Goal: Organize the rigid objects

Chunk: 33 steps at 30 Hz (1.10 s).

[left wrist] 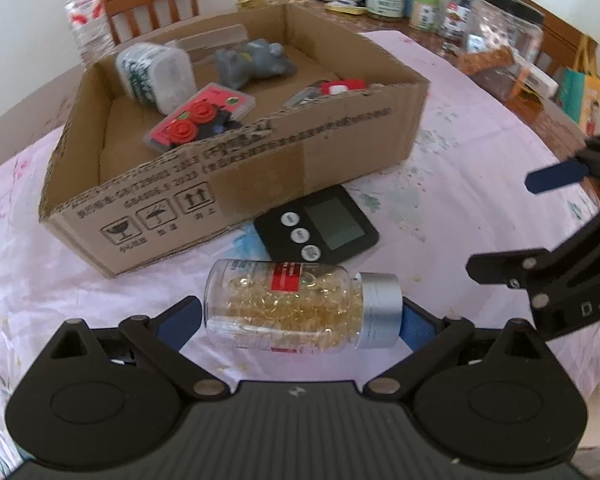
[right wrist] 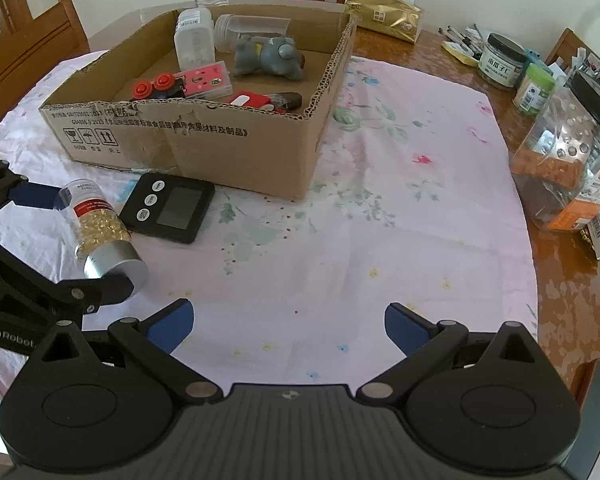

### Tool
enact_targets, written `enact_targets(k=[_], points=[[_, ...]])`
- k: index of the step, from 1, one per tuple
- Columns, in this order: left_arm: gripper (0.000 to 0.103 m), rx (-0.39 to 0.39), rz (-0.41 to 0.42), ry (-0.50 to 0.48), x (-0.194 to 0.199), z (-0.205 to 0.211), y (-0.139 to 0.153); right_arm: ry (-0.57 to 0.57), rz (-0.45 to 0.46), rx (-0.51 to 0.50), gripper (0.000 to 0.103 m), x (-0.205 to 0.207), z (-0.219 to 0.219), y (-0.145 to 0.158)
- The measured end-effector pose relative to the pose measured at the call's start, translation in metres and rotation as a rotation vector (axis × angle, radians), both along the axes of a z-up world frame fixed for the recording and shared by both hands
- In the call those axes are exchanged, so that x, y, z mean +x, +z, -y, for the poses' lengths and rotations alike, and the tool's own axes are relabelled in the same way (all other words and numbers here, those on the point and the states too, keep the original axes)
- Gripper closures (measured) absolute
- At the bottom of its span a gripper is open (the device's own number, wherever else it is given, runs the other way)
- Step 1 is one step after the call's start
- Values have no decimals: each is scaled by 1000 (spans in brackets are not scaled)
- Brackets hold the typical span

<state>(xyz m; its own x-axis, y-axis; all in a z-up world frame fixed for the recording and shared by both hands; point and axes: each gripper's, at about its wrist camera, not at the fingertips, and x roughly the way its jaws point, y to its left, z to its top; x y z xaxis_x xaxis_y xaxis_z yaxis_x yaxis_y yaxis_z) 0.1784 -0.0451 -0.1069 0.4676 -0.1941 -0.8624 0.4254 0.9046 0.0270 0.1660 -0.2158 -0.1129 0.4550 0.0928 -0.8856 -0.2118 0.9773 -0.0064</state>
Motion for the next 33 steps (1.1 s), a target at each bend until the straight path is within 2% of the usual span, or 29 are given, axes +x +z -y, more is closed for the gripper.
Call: enact_targets(k=[13, 19, 27, 33], points=[[2, 9, 12, 244, 21, -65, 1, 50, -18, 22, 0, 16, -26, -8], [2, -3, 18, 214, 20, -76, 1, 36, -32, 84, 0, 31, -42, -16], [2, -2, 10, 157, 13, -82, -6, 16, 1, 124, 0, 47, -69, -20], [2, -10, -13, 153, 11, -86, -15, 11, 11, 81, 0, 58, -91, -26]])
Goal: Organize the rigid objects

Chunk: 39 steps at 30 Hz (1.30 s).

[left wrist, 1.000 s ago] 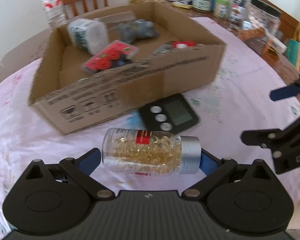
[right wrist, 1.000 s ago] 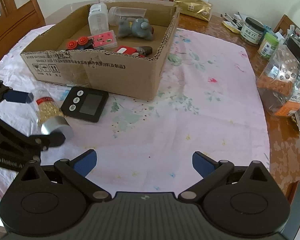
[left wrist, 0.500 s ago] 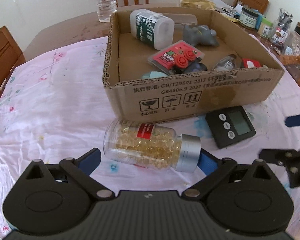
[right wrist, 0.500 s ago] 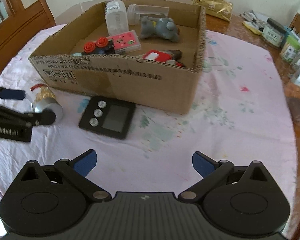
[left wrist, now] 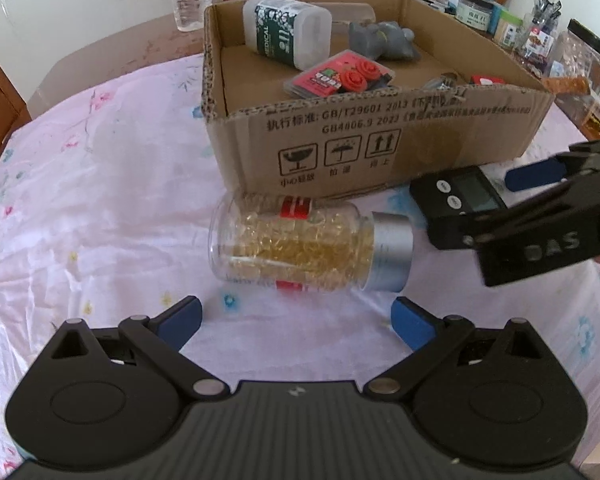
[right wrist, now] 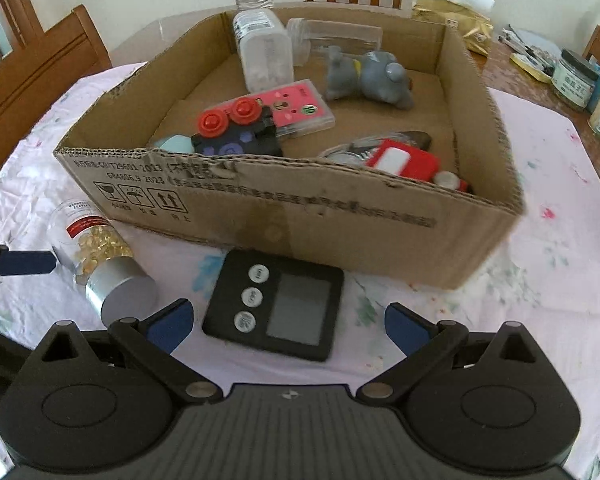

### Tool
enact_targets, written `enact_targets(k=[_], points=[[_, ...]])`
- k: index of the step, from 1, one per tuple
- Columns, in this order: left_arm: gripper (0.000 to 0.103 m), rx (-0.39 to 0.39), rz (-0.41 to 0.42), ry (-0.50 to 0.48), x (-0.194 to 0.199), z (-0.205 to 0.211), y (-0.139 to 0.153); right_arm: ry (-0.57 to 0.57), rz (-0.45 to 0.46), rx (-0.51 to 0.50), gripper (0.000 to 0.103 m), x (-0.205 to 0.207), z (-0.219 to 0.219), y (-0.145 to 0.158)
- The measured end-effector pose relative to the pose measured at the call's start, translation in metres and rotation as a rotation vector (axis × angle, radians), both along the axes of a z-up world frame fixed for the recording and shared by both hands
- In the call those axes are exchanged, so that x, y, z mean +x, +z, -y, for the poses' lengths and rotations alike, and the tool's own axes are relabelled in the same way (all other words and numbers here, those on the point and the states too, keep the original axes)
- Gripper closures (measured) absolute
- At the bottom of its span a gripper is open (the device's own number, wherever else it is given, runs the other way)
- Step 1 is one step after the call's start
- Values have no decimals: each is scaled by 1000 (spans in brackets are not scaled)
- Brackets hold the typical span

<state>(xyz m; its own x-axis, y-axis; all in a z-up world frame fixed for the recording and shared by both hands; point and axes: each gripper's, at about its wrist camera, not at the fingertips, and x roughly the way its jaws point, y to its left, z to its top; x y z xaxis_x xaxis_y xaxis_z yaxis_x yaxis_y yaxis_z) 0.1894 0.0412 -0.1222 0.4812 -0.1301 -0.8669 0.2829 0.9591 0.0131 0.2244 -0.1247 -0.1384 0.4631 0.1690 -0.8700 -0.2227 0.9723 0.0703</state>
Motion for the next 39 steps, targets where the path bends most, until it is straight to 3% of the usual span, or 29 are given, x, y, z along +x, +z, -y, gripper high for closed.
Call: enact_targets(k=[4, 15, 23, 34, 39], points=[[1, -3, 5, -4, -1, -1, -1, 10, 31, -85, 0, 2, -14, -4], [0, -13, 20, -2, 1, 2, -3, -47, 29, -92, 0, 0, 11, 0], [0, -18, 43, 14, 6, 6, -5, -15, 63, -86, 0, -9, 24, 0], [1, 37, 96, -45, 12, 16, 3, 7, 88, -78, 0, -8, 16, 1], [2, 46, 108, -65, 15, 19, 9, 15, 89, -79, 9, -10, 12, 4]])
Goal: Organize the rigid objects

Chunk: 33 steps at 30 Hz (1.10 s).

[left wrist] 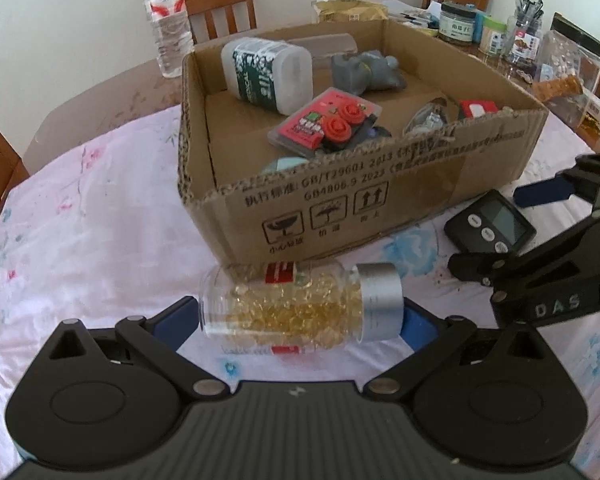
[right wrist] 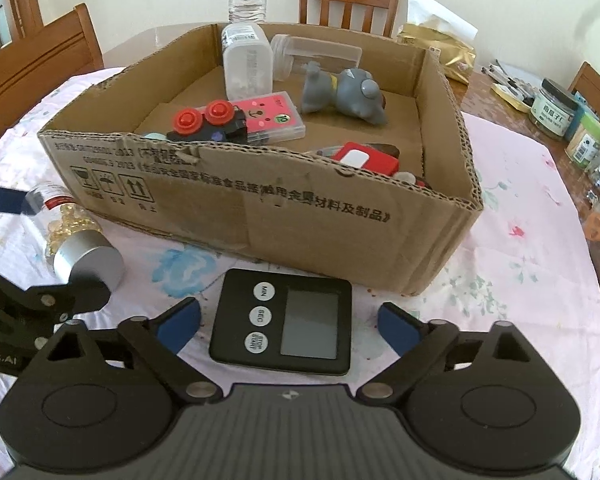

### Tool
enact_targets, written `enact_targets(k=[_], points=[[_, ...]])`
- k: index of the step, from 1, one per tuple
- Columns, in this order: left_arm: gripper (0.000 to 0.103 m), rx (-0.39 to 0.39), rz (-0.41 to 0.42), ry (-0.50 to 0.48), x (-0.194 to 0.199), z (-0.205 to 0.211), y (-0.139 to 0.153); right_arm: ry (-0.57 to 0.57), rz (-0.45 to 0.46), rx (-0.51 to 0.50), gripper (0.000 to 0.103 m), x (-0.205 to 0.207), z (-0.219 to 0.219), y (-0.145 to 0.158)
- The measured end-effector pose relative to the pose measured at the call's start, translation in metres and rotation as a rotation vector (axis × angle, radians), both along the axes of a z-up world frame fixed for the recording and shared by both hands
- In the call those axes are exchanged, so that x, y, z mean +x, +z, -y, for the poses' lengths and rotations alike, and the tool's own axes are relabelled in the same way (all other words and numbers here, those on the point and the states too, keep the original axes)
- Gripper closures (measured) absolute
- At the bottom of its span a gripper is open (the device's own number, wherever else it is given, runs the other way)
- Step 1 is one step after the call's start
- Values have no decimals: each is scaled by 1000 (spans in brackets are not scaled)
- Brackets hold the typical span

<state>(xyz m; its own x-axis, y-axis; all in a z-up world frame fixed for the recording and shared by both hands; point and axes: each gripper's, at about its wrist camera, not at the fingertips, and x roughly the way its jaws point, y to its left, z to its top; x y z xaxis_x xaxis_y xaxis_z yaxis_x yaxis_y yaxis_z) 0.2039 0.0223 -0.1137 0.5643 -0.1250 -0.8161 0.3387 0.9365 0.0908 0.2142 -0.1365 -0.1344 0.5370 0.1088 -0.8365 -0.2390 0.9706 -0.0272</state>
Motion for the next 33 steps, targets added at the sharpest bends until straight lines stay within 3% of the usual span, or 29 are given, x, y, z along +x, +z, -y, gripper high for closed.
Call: enact_targets(k=[4, 8, 22, 29, 33], points=[[5, -18, 1, -3, 2, 0, 3, 3, -1, 2, 15, -2, -3, 2], [10, -39, -28, -7, 4, -2, 3, 17, -1, 2, 28, -3, -5, 4], [10, -2, -60, -116, -6, -4, 25, 121, -19, -31, 28, -12, 2, 29], [10, -13, -43, -162, -13, -6, 52, 195, -3, -7, 28, -21, 12, 67], [10, -28, -37, -176, -16, -7, 68, 205, 52, -5, 28, -15, 21, 96]])
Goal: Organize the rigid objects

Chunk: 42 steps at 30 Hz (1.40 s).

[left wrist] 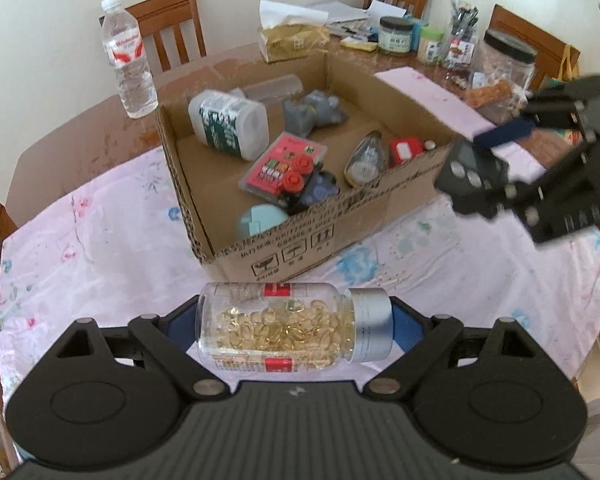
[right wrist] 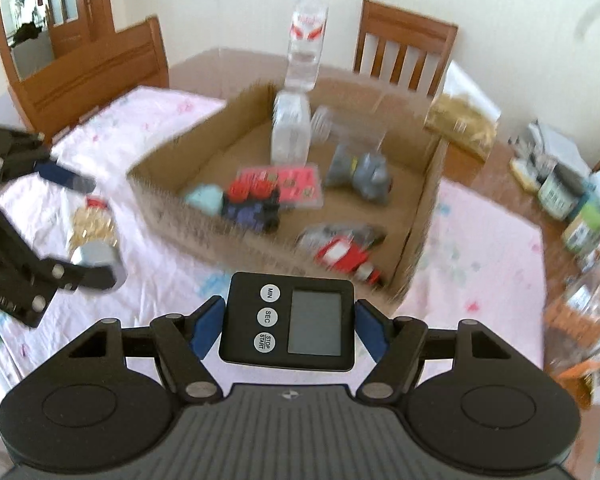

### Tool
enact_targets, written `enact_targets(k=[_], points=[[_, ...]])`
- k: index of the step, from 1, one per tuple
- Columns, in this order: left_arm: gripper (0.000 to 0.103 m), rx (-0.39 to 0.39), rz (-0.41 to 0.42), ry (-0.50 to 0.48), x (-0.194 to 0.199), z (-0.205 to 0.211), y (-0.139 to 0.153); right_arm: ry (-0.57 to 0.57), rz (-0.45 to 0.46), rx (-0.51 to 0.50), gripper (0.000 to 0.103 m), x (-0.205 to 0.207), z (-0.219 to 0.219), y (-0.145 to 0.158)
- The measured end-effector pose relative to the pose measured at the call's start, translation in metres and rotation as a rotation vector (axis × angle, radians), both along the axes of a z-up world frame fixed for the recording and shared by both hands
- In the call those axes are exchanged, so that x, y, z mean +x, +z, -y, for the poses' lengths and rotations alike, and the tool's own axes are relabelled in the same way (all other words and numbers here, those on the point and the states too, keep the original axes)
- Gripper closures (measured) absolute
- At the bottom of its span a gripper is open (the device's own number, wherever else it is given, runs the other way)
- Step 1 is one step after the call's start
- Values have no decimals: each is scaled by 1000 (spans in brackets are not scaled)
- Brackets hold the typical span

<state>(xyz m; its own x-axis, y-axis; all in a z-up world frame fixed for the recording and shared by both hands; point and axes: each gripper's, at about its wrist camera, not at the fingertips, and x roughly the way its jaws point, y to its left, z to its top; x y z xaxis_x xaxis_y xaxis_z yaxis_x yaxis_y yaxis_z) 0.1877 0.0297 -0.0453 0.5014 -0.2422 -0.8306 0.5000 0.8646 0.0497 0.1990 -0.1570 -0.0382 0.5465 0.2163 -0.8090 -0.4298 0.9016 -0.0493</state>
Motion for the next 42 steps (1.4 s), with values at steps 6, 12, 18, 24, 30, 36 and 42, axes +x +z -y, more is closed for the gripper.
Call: enact_targets(k=[6, 12, 18, 24, 30, 36, 42], points=[[10, -32, 17, 1, -2, -1, 19, -31, 67, 20, 28, 38, 9, 18], [10, -40, 40, 13, -1, -3, 29, -35, 38, 0, 28, 83, 2, -2], [10, -38, 56, 27, 5, -6, 36, -29, 23, -26, 28, 108, -7, -22], [10, -37, 70, 11, 14, -4, 45, -72, 68, -6, 2, 114, -5, -15], [10, -29, 106, -6, 39, 3, 53, -150, 121, 23, 0, 85, 10, 10], [10, -33, 111, -16, 76, 12, 46, -209, 122, 65, 0, 44, 27, 24], [10, -10, 99, -15, 114, 24, 22, -252, 107, 42, 0, 20, 42, 24]])
